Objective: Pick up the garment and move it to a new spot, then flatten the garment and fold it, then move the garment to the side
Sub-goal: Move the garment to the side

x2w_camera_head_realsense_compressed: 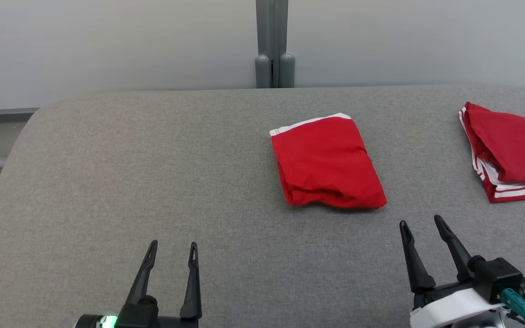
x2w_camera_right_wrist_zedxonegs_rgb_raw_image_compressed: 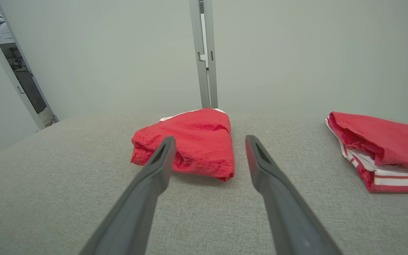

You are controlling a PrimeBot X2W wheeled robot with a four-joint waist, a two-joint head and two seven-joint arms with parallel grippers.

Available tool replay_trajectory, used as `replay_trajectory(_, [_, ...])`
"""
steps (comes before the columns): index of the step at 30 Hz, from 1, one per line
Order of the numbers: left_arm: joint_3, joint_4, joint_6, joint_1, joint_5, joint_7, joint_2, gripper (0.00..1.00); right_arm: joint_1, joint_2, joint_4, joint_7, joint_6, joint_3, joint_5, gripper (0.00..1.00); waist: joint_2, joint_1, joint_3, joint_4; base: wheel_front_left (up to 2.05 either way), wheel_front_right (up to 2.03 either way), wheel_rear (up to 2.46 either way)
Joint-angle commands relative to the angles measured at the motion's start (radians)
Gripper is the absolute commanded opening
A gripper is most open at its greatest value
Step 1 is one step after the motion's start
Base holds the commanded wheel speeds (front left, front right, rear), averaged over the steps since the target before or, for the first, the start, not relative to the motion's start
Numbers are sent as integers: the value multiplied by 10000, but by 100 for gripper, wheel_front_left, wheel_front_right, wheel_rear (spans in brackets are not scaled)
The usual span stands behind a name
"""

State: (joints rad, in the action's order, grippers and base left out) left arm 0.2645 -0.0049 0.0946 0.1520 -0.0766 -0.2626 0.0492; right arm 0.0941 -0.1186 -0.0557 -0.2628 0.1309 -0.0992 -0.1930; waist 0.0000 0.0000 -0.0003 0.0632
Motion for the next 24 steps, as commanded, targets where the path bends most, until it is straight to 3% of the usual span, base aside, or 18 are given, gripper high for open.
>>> replay_trajectory(1, [23, -30, 29, -146, 44, -24, 27, 100, -155, -7, -24, -19, -5, 30, -198, 100, 0, 0, 95, 14, 0, 0, 0])
replay_trajectory(6, [140, -109, -38, -378, 224, -24, 27, 100, -766, -356, -475, -19, -3, -500, -1194, 100, 0, 0, 597, 14, 0, 0, 0])
replay_trajectory(13, [414, -275, -66, -1089, 71, -24, 27, 100, -2945, -1893, -1585, 73, -3, -1868, -3224, 100, 0, 0, 1866, 62, 0, 0, 0])
replay_trajectory(19, [575, -332, -127, -1736, 115, -24, 27, 100, -4828, -3386, -1718, 2078, -3, -2962, -6845, 100, 0, 0, 2774, 284, 0, 0, 0])
replay_trajectory(24, [769, -425, -98, -2165, 33, -24, 27, 100, -5696, -4491, -1533, 4145, 0, -2950, -9641, 100, 0, 0, 3313, 568, 0, 0, 0])
